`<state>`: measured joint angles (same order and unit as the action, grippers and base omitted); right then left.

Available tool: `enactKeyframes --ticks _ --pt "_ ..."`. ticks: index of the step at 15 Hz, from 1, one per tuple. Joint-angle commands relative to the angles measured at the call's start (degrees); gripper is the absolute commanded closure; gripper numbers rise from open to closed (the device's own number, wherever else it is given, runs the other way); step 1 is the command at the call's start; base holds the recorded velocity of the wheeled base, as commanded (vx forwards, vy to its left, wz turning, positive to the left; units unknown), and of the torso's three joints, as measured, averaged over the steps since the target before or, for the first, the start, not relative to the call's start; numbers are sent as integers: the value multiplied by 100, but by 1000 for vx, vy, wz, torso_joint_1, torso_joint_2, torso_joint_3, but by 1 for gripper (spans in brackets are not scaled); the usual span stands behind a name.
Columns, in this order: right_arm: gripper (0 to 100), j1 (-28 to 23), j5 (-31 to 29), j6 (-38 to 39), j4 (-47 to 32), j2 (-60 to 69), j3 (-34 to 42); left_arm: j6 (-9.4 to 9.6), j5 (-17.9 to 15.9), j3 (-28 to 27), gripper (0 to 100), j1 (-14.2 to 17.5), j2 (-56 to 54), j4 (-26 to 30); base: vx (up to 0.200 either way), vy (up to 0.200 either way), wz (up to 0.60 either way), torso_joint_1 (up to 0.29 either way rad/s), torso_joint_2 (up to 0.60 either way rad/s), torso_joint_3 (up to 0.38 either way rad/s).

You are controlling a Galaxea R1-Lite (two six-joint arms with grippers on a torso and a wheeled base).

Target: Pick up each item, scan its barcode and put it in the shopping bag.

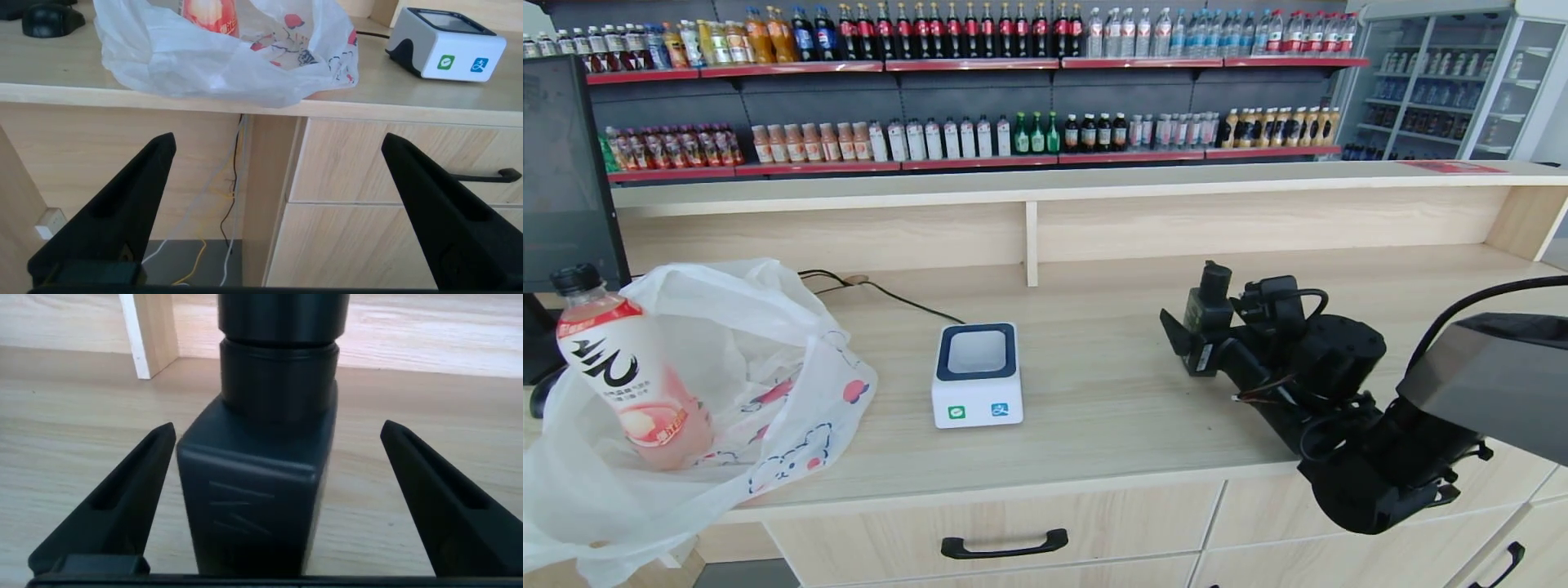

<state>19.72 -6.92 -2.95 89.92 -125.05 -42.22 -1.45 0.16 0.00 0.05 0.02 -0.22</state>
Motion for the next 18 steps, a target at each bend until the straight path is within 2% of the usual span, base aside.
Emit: enactKeyframes --ticks 1,3,4,18 --pt "0 -136 -2 -13 8 -72 -50 -4 2 0 0 4 -2 -4 0 0 0 0 0 0" --pt "0 -188 -2 -30 8 -107 -59 -4 2 0 0 4 -2 -4 0 0 0 0 0 0" --pt "100 -188 -2 -30 8 -134 -76 -4 2 0 0 -5 -2 -4 0 0 0 0 0 0" --pt "100 -144 -2 -4 8 130 3 -4 2 0 0 4 -2 -4 0 0 0 0 0 0"
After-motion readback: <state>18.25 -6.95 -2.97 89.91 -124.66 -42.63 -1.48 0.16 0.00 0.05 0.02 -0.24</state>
